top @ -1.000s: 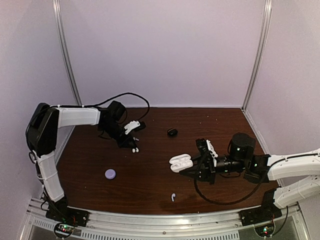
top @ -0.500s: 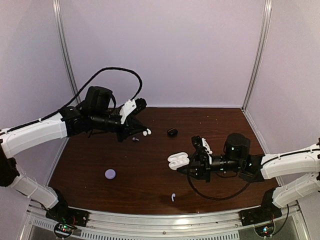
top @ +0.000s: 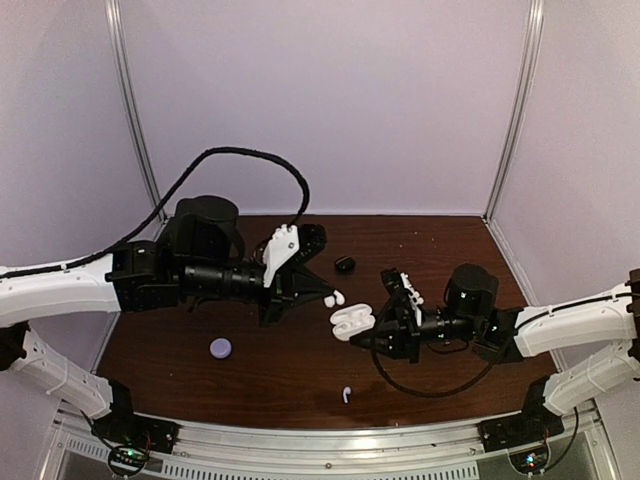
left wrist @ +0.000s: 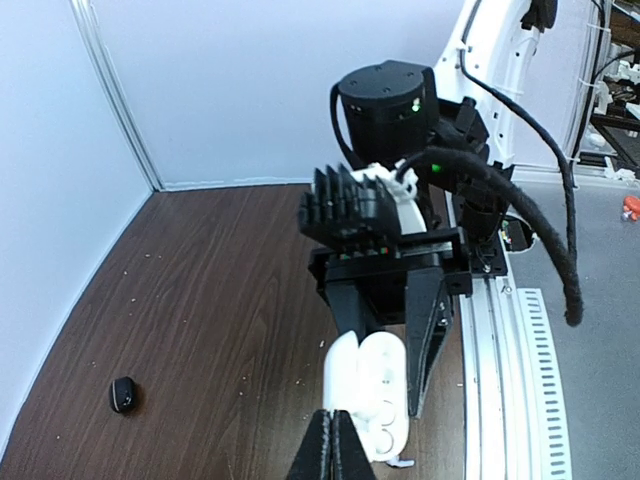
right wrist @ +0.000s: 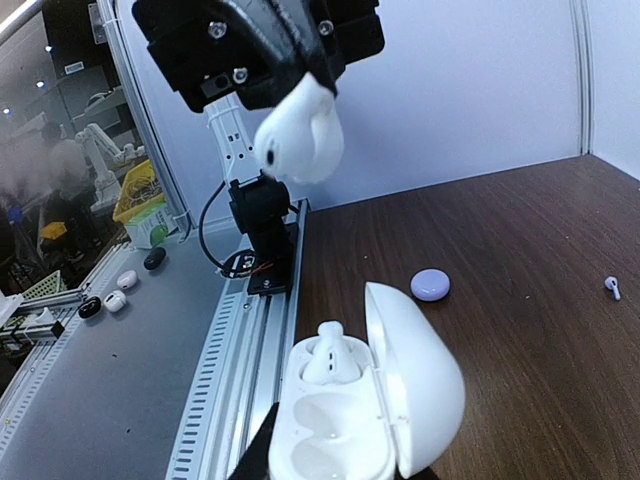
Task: Insert the wireless bluetooth earbuds into the charging case
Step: Insert the right earbud into the right side groove of the charging case.
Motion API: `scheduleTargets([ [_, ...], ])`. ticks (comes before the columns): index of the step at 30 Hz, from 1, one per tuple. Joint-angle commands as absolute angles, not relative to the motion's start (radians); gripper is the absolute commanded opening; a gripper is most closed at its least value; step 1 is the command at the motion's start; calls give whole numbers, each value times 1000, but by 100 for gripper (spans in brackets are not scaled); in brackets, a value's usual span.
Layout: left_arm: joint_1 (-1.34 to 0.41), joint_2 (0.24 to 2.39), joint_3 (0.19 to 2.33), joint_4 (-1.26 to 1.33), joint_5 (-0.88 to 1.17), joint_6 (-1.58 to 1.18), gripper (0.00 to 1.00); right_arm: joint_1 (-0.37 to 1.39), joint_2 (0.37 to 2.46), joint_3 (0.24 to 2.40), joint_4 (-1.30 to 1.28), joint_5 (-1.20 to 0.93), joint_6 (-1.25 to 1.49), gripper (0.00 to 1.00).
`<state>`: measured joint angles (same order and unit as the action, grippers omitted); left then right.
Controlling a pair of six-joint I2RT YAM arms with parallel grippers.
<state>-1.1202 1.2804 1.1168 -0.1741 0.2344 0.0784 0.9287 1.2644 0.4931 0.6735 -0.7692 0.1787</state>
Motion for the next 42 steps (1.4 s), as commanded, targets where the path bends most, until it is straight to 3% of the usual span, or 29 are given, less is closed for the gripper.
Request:
scheduleTargets([
  [1,-1177,1327,1144,-112,156,80,0,922,1263,530,731,-805,198,0],
  [42,-1295,1515,1250,-176,27,116,0,922,1207,529,694,-717,174,0],
])
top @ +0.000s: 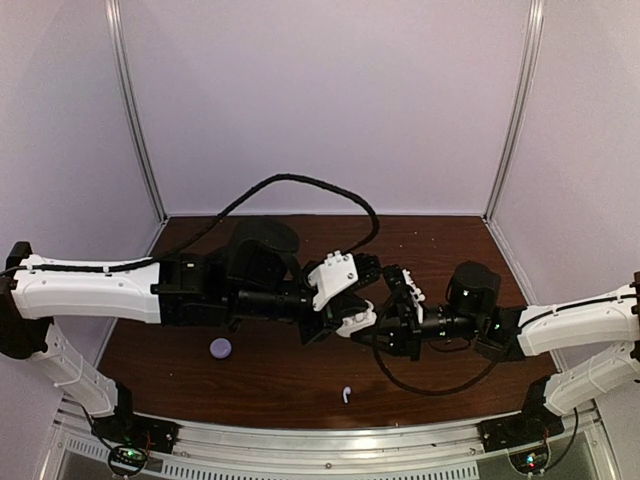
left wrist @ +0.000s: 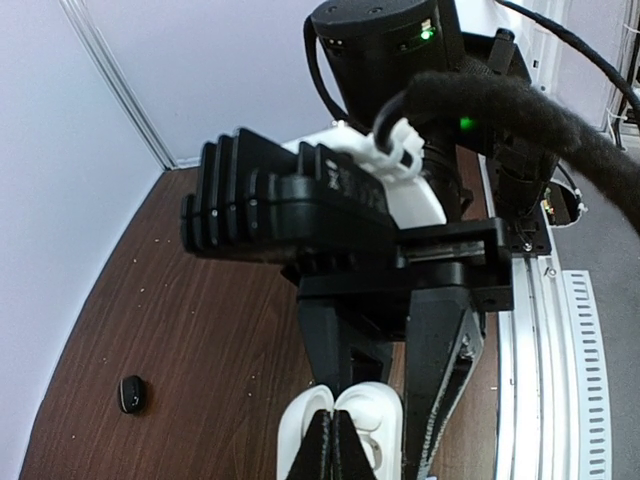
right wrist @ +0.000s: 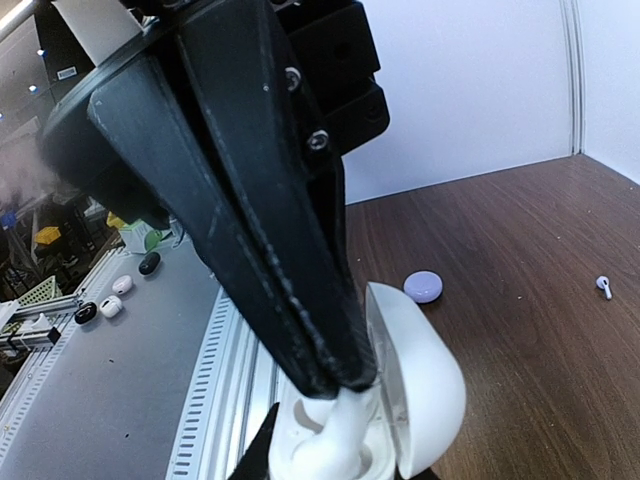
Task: Insert the wireless bluetooth earbuds into the charging case
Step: Insert the right earbud into the right side groove of the charging case.
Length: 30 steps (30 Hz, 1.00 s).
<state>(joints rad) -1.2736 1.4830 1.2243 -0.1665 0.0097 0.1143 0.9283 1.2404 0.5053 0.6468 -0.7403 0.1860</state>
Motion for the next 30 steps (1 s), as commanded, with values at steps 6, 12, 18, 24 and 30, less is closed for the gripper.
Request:
scheduleTargets([
  [6,-1299,1532,1254,-197,69,113,0,921,1193,526,700,-735,159,0],
  [12,-1299,1530,1262,-224,78,95,0,918,1169,515,708,-749,146,0],
  [18,-1299,1544,1296,-246,116,63,0,919,1168,511,703,-743,136,0],
  [24,-1299,1571,1301,-288,128,61,0,919,1137,517,686,-748,126,0],
  [30,-1299,1601,1305,-314,162,64,0,919,1104,523,652,-749,111,0],
])
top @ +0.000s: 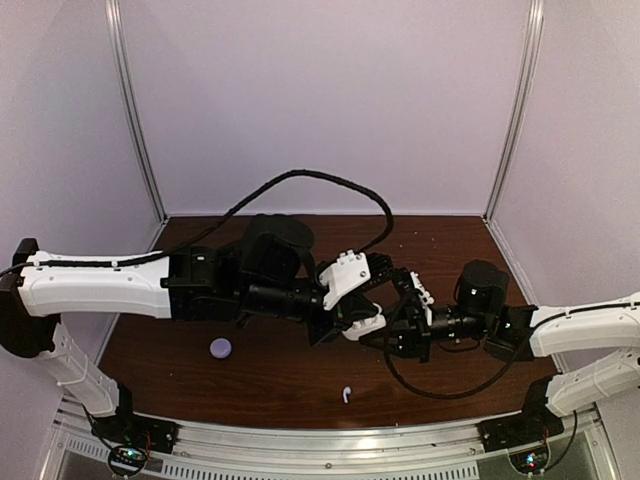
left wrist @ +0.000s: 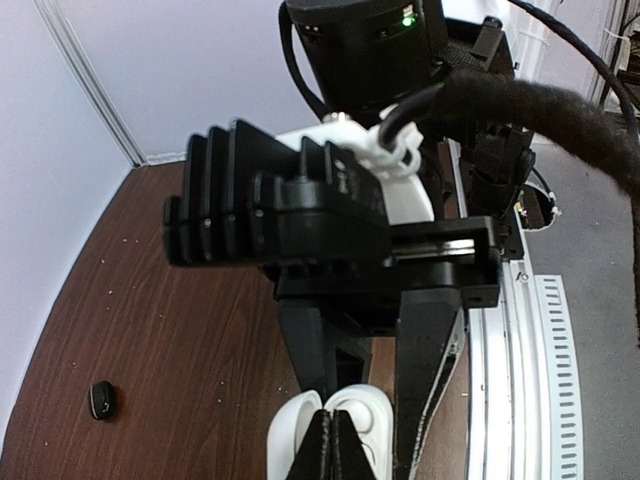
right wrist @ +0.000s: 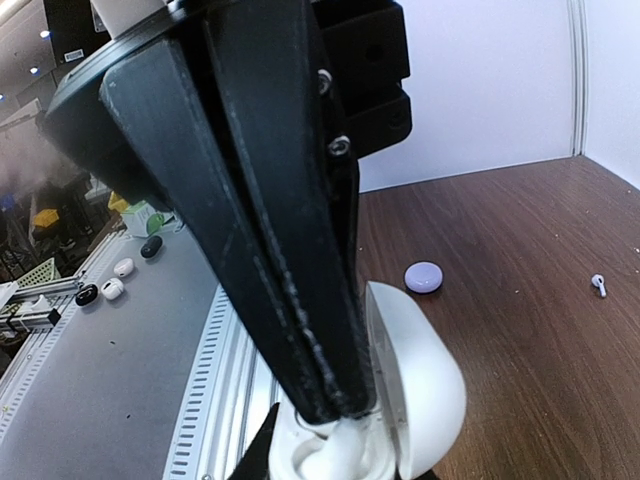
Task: Insert the wireless bluetooth earbuds into the charging case
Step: Insert the right earbud into the right side groove of the charging case.
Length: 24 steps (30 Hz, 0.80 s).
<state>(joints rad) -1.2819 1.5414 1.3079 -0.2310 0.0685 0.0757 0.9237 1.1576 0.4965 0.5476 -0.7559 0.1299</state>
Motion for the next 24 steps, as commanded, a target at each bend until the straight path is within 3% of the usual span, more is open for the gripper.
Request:
scheduleTargets([
  [1,-1299,1605,1307,-318,167,65,0,918,1100,524,651,-749,111,0],
  [11,-1299,1609,1324,-352,160,69,0,917,1091,515,658,-747,118,0],
  [24,-1290,1549,1423,-421,68,99,13,917,1137,495,672,-769,117,0],
])
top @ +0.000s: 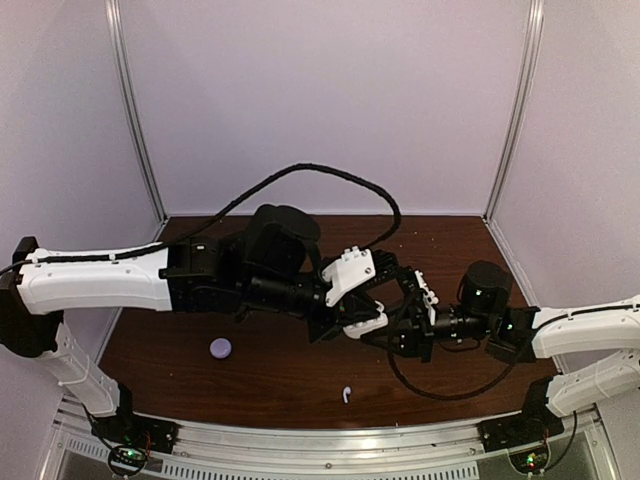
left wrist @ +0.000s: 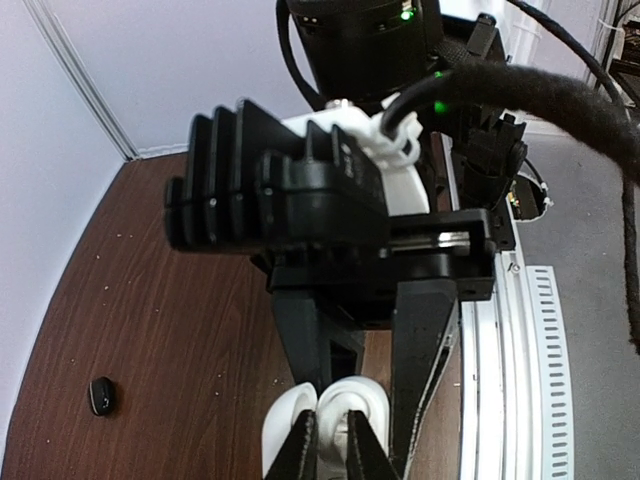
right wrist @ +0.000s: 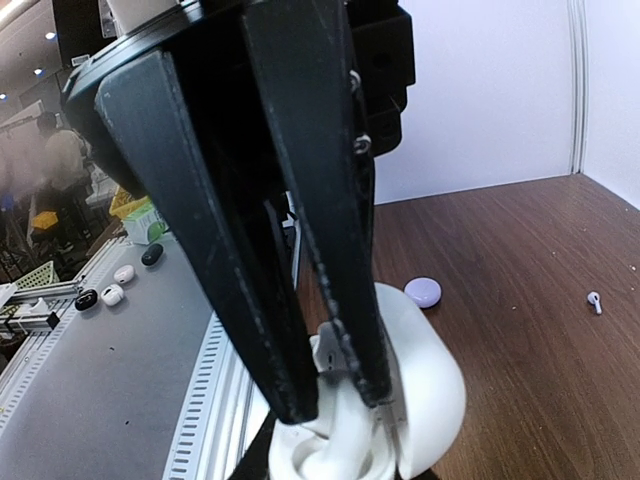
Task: Insert the wireless bluetooth earbuds into the charging case
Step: Insert the right earbud into the right side groove of the charging case.
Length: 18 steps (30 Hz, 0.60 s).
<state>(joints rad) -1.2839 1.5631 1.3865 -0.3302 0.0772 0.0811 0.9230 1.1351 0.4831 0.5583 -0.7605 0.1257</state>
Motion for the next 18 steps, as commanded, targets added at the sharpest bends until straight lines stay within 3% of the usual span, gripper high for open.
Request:
scheduleTargets([
  [1,-1289,1546,1427,-422,67,99,15,917,1139,494,672,-771,117,0],
  [11,-1275,1494,1440,-422,81,106,18,917,1150,493,659,-777,114,0],
  [18,-1271,1491,1444,-423,105,107,14,917,1163,504,653,-782,114,0],
])
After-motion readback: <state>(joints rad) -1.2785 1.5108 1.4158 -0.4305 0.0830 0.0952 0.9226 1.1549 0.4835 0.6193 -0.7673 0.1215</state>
